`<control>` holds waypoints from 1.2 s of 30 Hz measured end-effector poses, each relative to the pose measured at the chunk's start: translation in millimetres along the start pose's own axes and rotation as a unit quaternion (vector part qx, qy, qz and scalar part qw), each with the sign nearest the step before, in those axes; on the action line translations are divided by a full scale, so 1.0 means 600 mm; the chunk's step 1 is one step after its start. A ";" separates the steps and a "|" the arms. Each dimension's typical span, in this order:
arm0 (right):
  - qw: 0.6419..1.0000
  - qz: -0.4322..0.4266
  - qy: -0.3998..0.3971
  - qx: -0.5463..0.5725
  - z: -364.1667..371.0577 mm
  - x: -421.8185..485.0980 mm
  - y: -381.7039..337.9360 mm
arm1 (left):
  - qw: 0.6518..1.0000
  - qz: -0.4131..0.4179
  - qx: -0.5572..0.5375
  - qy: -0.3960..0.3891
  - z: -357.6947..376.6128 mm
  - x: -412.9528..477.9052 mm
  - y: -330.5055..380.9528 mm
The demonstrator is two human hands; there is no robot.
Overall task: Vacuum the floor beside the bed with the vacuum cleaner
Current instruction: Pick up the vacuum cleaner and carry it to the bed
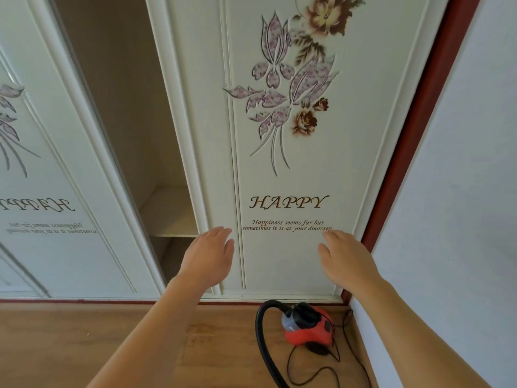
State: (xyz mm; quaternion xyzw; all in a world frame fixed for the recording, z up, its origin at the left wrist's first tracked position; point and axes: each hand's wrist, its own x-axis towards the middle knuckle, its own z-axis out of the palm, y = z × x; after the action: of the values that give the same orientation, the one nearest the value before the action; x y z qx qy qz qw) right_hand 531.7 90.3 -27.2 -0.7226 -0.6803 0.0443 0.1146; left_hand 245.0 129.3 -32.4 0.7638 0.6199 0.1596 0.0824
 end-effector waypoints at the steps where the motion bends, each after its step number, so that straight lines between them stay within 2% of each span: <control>1: 1.000 0.000 -0.001 -0.002 0.001 0.010 0.007 | 1.000 -0.001 -0.002 -0.002 0.005 0.009 0.005; 15: 0.999 -0.002 -0.024 -0.034 0.042 0.207 0.059 | 1.000 -0.004 -0.001 -0.027 0.067 0.212 -0.022; 24: 0.998 0.012 -0.066 -0.021 0.083 0.301 0.076 | 0.999 -0.004 0.020 -0.050 0.088 0.312 -0.030; 29: 0.996 -0.009 -0.085 -0.028 0.093 0.350 0.099 | 0.998 -0.023 0.017 -0.058 0.115 0.339 -0.024; 36: 0.990 -0.057 -0.123 -0.028 0.117 0.424 0.158 | 0.994 -0.090 0.020 -0.062 0.177 0.345 -0.007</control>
State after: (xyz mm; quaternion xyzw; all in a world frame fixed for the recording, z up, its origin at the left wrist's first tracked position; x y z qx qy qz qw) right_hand 626.1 346.0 -93.4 -0.6747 -0.7301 0.1071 0.0119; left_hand 315.1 339.1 -103.6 0.7148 0.6830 0.0914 0.1192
